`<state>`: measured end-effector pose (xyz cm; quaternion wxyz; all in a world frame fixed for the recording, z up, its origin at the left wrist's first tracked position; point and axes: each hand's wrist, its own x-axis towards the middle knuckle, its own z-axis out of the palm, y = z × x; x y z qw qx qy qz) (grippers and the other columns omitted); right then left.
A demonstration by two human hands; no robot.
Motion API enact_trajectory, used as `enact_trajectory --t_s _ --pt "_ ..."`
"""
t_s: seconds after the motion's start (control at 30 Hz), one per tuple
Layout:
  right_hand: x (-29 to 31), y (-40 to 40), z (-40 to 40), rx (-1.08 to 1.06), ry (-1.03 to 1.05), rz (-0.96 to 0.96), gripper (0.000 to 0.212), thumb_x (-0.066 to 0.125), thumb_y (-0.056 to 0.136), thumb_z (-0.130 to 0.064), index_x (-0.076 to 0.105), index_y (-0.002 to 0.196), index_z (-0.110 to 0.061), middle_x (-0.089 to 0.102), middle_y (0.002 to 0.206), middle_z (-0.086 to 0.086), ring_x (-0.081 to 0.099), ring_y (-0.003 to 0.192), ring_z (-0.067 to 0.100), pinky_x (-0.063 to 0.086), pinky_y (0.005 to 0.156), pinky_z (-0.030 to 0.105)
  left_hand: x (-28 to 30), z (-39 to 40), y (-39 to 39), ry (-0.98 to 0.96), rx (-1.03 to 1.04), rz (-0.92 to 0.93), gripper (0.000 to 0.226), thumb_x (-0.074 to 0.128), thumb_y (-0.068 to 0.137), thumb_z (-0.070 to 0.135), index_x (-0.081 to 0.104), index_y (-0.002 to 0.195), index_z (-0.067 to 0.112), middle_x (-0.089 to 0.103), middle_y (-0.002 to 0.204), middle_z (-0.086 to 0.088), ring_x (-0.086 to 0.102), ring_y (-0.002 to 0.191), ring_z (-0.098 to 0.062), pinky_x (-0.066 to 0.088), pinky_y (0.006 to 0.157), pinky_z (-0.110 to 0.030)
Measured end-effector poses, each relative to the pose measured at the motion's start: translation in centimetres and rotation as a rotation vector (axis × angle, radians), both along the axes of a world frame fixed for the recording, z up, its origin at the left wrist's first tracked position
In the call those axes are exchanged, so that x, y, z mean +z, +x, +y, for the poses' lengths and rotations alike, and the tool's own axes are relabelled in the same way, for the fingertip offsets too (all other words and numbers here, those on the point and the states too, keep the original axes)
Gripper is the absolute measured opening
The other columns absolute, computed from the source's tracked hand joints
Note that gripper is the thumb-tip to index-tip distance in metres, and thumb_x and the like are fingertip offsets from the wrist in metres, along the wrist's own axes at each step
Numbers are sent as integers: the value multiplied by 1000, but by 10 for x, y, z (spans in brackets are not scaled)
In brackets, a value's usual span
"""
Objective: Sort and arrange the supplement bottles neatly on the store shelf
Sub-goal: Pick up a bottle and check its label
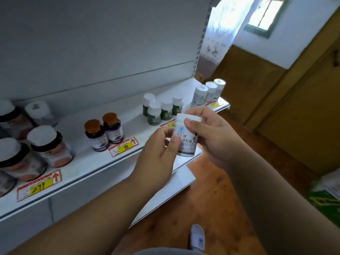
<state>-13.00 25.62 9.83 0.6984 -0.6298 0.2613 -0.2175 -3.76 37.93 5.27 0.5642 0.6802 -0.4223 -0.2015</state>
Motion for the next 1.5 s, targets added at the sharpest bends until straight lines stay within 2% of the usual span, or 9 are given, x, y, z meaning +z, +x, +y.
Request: enact_trajectory --t_s 0.17,0.4,0.67,0.73,0.83,0.93,1.03,1.2,1.5 --pt "1 -36 -83 -13 -8 -33 22 66 88 -14 58 108 -9 68 101 15 67 92 27 55 75 37 -6 -86 -29 39 -27 -52 54 36 80 69 51 118 34 59 113 16 56 101 -2 49 85 -29" --pt "14 -62 -203 100 -96 8 24 71 83 -17 60 104 -17 69 99 7 68 95 23 56 76 37 -6 -188 -59 181 11 -56 59 40 70 75 44 120 42 53 113 22 50 101 4 47 86 -27" --pt "16 10 -287 140 -109 -40 21 68 74 -17 53 88 -18 61 85 8 62 75 16 50 62 28 -16 -248 -10 217 200 -7 47 52 81 63 45 118 36 55 109 20 54 97 1 49 82 -27" --pt "16 34 -305 151 -97 -32 23 68 75 -19 54 93 -19 64 93 9 67 83 19 54 66 32 -20 -262 3 239 237 -49 46 53 81 63 46 117 36 55 108 20 53 96 0 48 83 -27" --pt "19 64 -330 158 -251 72 38 69 79 -18 55 111 -32 66 107 5 66 97 24 58 81 39 -18 -278 17 335 290 -317 42 57 88 50 49 124 31 54 119 14 50 106 -6 43 92 -27" --pt "21 90 -347 172 -466 165 43 66 83 -16 53 116 -39 60 114 -4 64 92 20 57 68 35 -24 -290 29 387 284 -715 41 64 85 40 56 122 23 58 123 2 52 110 -18 42 94 -31" --pt "17 120 -362 273 -775 264 44 67 81 -19 53 119 -35 53 111 -9 59 88 18 57 68 34 -34 -301 32 452 321 -896 50 72 76 36 58 121 20 61 124 -2 57 110 -22 47 94 -35" --pt "1 173 -384 536 -970 291 44 69 76 -17 55 117 -26 57 109 4 58 73 16 51 53 26 -51 -320 32 555 397 -884 62 67 78 36 49 134 16 55 134 -4 53 118 -24 43 100 -38" --pt "-37 213 -389 921 -1176 505 47 78 72 -30 57 114 -25 59 111 2 58 92 23 53 76 33 -54 -330 25 602 414 -864 58 65 78 28 49 132 20 55 127 2 51 114 -18 45 97 -34"
